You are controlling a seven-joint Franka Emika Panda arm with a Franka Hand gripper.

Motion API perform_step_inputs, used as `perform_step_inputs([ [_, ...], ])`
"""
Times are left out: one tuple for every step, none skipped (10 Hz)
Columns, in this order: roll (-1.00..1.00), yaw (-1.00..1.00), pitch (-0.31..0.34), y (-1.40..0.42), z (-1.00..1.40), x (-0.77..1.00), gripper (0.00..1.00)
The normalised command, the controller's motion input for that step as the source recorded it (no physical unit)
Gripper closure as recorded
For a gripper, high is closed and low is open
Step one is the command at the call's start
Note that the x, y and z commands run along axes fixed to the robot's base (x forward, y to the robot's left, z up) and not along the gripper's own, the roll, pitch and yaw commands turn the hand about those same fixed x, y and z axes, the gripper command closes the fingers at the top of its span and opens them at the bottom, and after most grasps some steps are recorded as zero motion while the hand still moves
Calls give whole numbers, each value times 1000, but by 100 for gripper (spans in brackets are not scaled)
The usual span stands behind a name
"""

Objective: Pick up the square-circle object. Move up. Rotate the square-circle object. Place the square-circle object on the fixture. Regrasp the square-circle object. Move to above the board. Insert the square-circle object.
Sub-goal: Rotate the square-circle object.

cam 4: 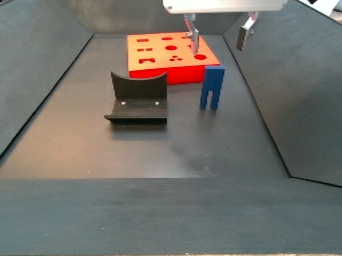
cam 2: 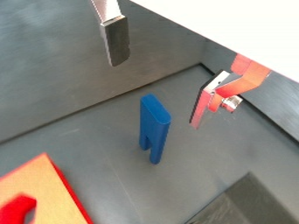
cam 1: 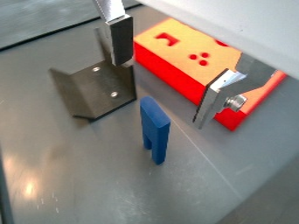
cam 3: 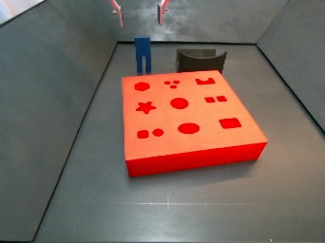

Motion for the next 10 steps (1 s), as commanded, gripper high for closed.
perform_step_inputs([
  [-11,1000,4,-6,-5,12,0],
  [-11,1000,5,-5,-5,12,0],
  [-12,1000,5,-5,-5,12,0],
  [-12,1000,5,-5,-5,12,0],
  [-12,1000,5,-5,-5,12,0],
  [-12,1000,5,-4,-5,12,0],
  [-13,1000,5,-4,-5,12,0],
  [-13,1000,5,-4,-5,12,0],
  [-14,1000,6,-4,-5,12,0],
  [-14,1000,6,-4,-5,12,0],
])
